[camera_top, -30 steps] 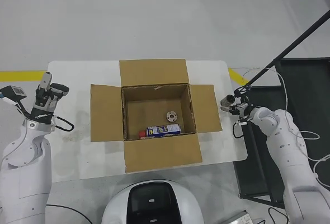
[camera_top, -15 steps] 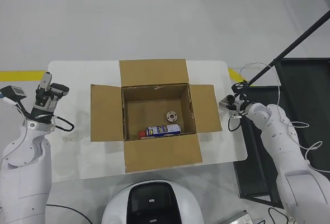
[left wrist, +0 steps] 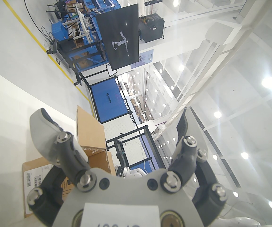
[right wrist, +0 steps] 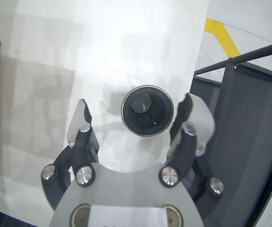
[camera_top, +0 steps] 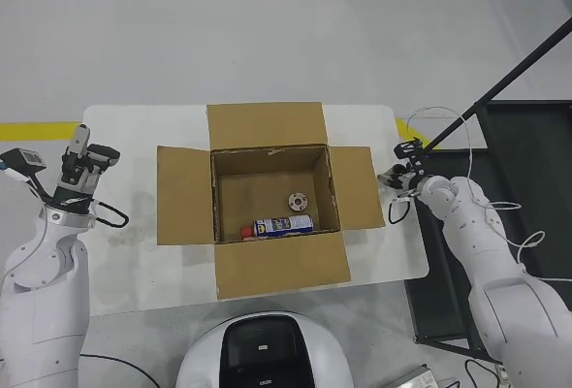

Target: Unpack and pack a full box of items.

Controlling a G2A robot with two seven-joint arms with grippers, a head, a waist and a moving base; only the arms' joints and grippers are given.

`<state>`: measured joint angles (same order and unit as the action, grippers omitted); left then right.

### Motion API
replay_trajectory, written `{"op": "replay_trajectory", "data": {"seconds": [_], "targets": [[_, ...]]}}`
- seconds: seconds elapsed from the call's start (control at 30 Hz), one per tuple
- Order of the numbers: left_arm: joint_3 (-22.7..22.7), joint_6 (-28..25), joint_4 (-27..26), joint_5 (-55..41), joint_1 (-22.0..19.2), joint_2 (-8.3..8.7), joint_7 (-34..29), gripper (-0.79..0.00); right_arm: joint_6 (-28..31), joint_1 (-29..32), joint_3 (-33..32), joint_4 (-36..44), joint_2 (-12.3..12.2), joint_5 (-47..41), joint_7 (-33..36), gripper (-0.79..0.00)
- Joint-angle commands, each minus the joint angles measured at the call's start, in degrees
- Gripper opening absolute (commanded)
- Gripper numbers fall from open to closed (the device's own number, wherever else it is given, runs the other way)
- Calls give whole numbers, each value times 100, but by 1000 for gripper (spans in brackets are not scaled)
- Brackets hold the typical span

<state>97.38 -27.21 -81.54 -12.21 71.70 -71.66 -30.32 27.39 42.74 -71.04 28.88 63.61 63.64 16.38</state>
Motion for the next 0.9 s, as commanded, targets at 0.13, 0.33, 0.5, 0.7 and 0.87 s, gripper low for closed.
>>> {"op": "replay_trajectory", "data": {"seconds": [0.13, 0.33, 0.5, 0.7, 0.87], "targets": [[0, 0, 0, 0, 0, 0, 0, 0, 98, -62, 66, -142, 14, 56, -176, -785], [0, 0, 0, 0, 0, 0, 0, 0, 199, -38, 73, -99, -18, 143, -392, -785], [0, 0, 0, 0, 0, 0, 0, 0, 417, 94, 21, 160, -79, 177, -627, -785], [0, 0, 0, 0, 0, 0, 0, 0, 619, 467, -227, 841, -252, 253, -828, -785], [0, 0, 0, 0, 0, 0, 0, 0, 603, 971, -675, 1867, -456, 280, -788, -785]]}}
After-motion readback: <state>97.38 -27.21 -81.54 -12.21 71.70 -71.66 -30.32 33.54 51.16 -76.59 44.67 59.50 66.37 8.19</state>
